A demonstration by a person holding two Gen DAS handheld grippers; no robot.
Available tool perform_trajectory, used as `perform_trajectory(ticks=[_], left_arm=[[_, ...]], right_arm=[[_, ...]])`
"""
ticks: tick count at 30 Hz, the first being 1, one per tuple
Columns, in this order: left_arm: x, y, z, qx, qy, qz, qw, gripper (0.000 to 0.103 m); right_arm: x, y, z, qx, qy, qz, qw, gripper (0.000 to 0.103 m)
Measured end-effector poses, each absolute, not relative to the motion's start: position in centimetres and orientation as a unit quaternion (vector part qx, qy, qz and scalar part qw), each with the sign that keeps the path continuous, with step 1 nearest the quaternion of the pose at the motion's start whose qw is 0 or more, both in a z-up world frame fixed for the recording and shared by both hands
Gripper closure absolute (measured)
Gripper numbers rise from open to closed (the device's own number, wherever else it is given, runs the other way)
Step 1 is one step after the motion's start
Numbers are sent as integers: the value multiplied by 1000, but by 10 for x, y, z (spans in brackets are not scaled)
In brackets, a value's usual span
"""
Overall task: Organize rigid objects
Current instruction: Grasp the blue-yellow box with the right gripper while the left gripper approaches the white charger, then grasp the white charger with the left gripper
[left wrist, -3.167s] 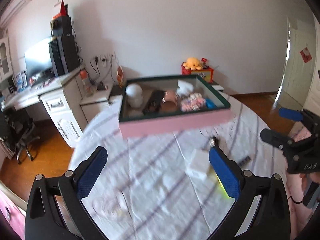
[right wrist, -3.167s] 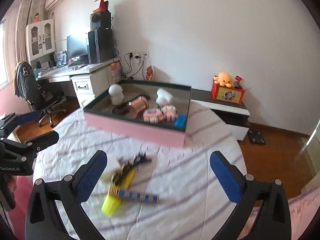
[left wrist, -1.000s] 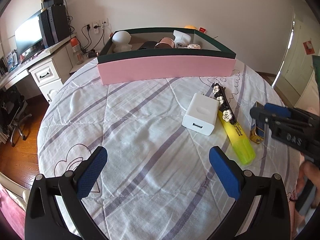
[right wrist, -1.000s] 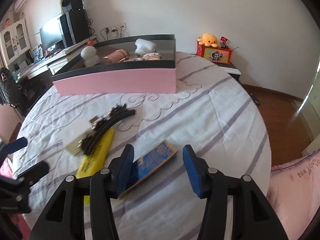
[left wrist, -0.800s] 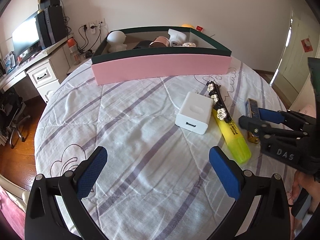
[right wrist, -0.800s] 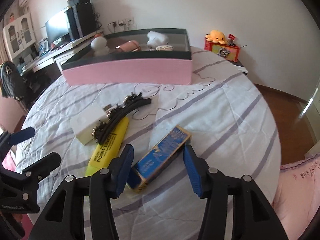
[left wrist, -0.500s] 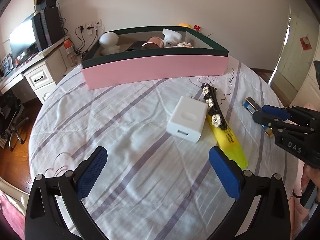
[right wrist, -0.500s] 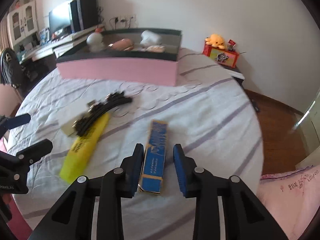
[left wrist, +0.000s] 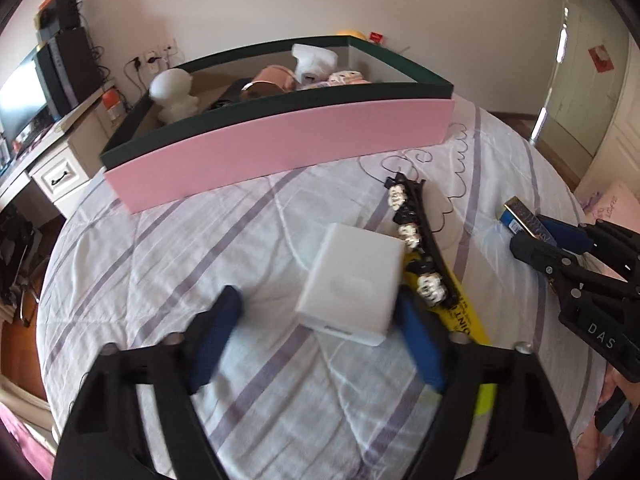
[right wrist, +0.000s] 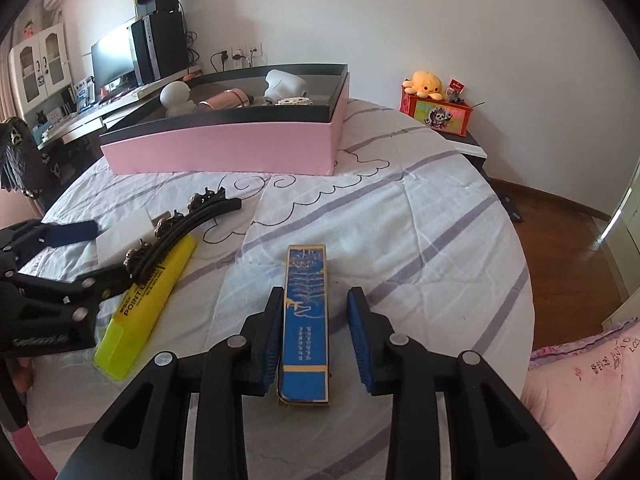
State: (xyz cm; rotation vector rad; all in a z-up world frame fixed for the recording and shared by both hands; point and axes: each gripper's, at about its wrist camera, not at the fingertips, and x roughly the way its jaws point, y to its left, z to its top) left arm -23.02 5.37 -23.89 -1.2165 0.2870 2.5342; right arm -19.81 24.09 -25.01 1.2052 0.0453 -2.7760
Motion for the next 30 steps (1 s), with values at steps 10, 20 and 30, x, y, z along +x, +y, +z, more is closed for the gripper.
perform_trajectory(ticks=[10,20,30], left_arm=[[-222,54,-236,-415,97,889,166,63],[-185,-6,-236,-417,68,900,108,62],[-185,-17,-239,-409,45,906,100,50]], right_arm=[[-197,240,-251,390,19,-919,57,71],[-191,229,-246,396,18,-914,82,76],[-188,213,-250,397,27,-914,82,77]])
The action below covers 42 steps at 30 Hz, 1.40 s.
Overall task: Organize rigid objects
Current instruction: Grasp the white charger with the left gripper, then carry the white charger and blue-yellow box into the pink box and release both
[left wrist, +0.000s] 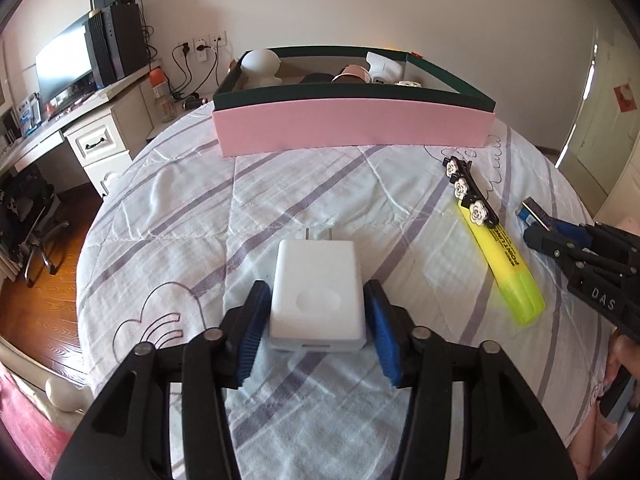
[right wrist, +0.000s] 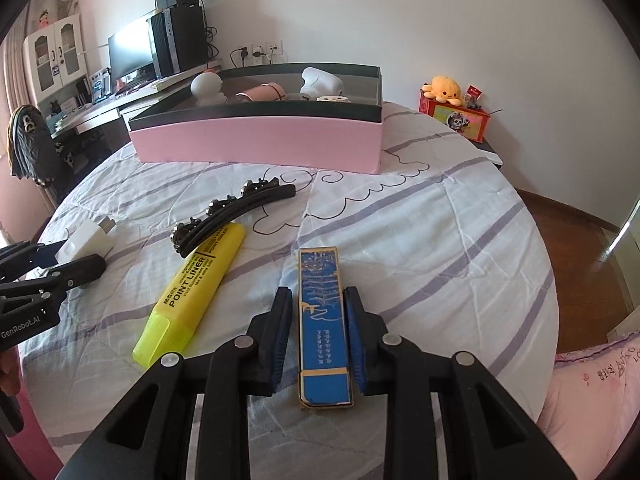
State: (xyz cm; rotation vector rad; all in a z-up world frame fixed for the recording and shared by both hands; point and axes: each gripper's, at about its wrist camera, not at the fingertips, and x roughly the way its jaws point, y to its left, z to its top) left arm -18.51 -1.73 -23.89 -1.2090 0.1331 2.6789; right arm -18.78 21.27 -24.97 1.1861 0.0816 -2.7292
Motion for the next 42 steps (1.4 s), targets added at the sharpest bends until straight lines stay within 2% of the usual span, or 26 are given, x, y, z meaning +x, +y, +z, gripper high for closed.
perform_trajectory(ticks=[4,5,6,9,29,42], left_arm=[[-185,-15,-239,-401,47,909,101,52],[-185,-14,-239,-399,51,909,105,59],[-185,-14,-239,-397,55,910,104,63],[-184,-11,-237,-396,65,910,104,63],[-190,-12,-205,-372,57,917,132,63],[-258,8,-154,-333,77,926,160,63]], right_arm=[[-187,213,-250,394,29,-915,84,77],[-187,213,-250,393,32,-915,86,76],[-187,213,-250,392,36,-915,89,77],[-187,214,-248,392,40,-914,93,82],[-192,220,-213,368,4,-920,136,82],[-241,214,-172,338,31,-925,169,82]])
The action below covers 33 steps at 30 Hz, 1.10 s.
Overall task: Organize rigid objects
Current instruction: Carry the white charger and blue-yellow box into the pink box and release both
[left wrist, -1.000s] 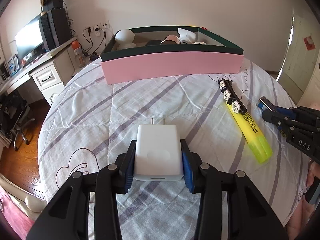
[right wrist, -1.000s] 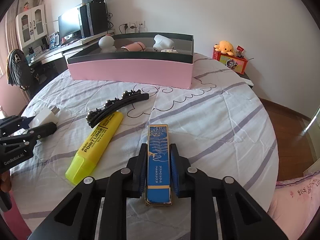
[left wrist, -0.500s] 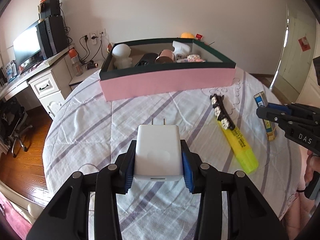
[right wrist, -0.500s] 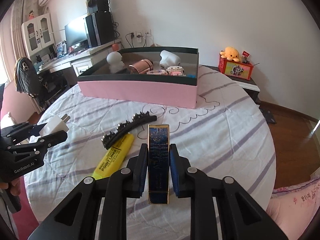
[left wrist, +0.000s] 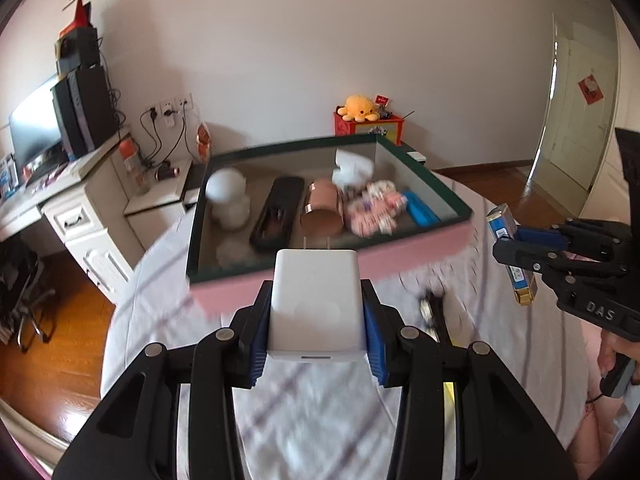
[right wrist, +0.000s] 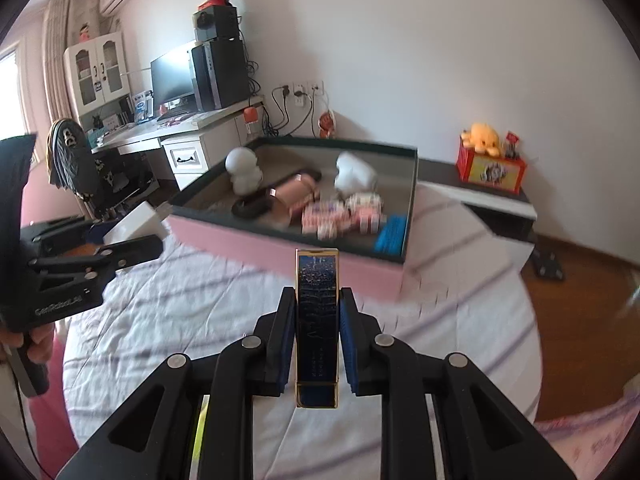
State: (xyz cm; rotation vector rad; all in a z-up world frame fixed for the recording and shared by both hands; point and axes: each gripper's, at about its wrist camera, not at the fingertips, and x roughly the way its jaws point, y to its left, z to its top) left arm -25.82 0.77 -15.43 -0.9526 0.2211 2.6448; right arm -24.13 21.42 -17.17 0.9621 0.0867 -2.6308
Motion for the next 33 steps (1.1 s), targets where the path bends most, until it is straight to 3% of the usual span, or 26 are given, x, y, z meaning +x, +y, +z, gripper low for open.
perform_trajectory(ticks=[15,33], left_arm=[[-370,40,-172,-366,85,911,169,63],[-386,40,-206,-386,81,901,183,62]], right_arm=[[-357,224,-162,347,50,-921,170,82],[-470,222,-194,400,83,-901,146,82]])
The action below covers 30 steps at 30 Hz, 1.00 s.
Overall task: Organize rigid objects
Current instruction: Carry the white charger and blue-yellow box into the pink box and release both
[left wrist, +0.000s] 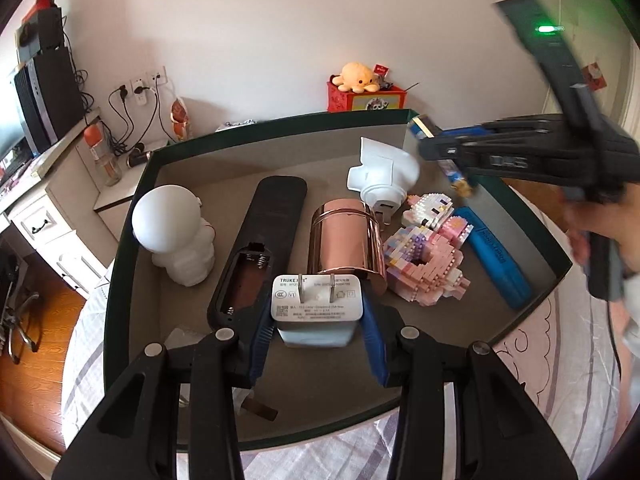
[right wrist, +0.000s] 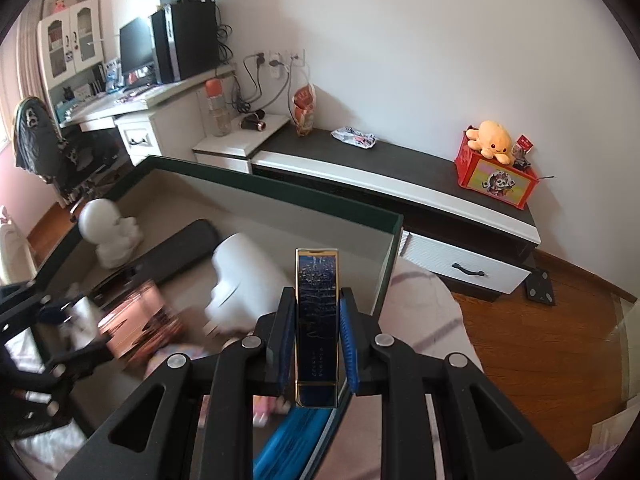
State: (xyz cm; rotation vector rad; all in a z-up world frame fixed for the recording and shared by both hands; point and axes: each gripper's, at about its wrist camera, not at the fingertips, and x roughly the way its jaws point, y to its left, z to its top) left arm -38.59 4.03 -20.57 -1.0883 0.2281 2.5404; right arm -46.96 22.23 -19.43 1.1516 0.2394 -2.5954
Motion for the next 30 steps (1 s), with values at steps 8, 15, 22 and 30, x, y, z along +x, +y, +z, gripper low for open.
perform_trajectory(ticks=[8,15,22,30], left_arm=[[-383,36,-206,-369,78,912,162,45],[-384,31,-206,-360,79,920,136,27],[-384,26,-206,-356,78,923,122,19],[-382,21,-204,-356,73,925,109,12]], right_arm=[[-493,207,-206,416,127,-891,129,82],[-489,201,-209,420,163,-885,115,82],[-473,194,-210,419,192,-882,102,76],[-444,189,-210,419,215,-875,115,72]])
